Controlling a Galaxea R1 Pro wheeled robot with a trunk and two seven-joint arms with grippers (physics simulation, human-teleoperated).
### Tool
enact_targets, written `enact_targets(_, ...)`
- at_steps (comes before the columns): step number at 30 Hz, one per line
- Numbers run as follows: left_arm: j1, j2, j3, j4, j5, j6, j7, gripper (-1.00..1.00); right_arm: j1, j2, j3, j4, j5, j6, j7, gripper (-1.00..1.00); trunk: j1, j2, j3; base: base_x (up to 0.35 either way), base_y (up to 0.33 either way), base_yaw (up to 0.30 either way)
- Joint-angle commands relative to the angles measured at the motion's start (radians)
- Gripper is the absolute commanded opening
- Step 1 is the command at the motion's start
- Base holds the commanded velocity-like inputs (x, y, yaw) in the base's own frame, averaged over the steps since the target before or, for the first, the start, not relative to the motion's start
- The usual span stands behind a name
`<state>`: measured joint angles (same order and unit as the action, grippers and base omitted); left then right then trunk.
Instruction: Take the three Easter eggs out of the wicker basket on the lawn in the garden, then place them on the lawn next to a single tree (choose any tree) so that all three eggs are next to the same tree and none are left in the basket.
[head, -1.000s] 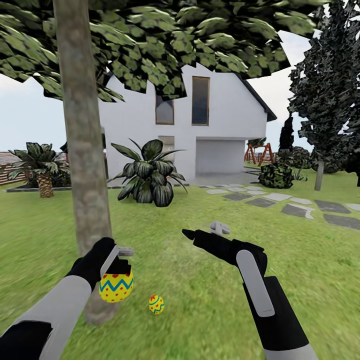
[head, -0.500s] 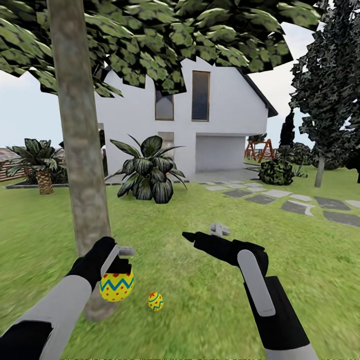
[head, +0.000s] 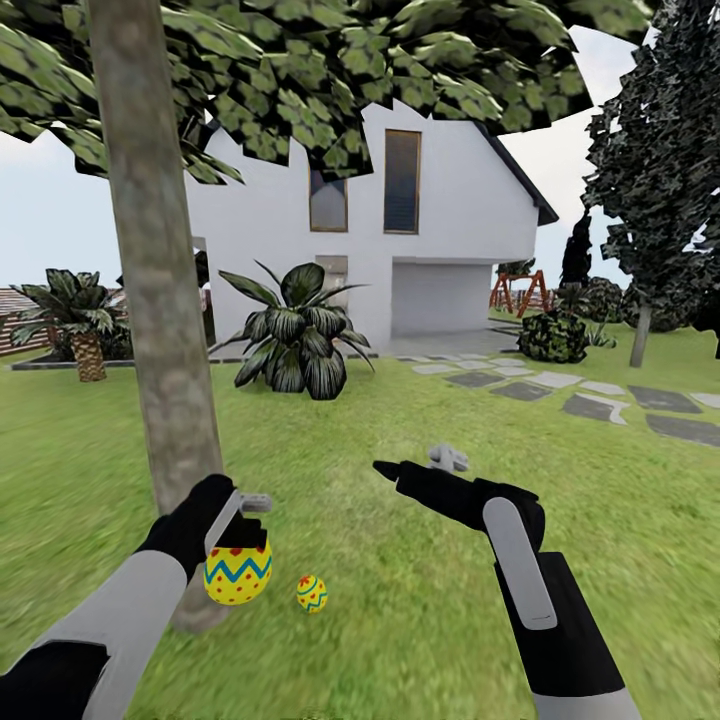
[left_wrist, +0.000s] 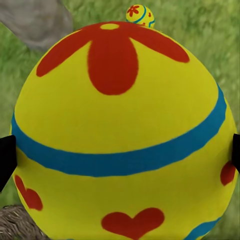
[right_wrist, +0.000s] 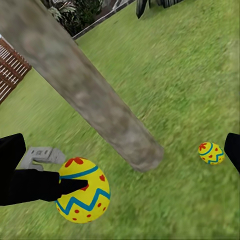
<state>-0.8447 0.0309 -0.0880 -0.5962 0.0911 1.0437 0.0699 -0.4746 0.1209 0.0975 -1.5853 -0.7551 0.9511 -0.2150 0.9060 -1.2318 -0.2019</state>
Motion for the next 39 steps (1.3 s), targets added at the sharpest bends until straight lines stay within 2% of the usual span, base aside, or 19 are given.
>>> enact_targets(1,-0.001,0.001,-0.007,-0.001,0.011,0.004,0.009,-1.0,-0.001,0.0,0.001,-0.001,-0.011,0.003,-0.01,1.0,0.004,-0.008,-0.006,0.0,0.0,0.0)
enact_targets(16,-0.001,0.003,-0.003,-0.009,0.018,0.004,0.006,-1.0,-0.001,0.0,0.003,-0.001,-0.01,0.002,-0.01,1.0,0.062,-0.113,-0.078,0.0,0.0,0.0)
enact_targets(39,-0.001,0.004,-0.005,-0.001,0.016,-0.141,0.0,-1.0,-0.001,0.001,0.004,-0.001,-0.012,0.002,-0.01,1.0,0.15,-0.274,-0.188,0.0,0.0,0.0)
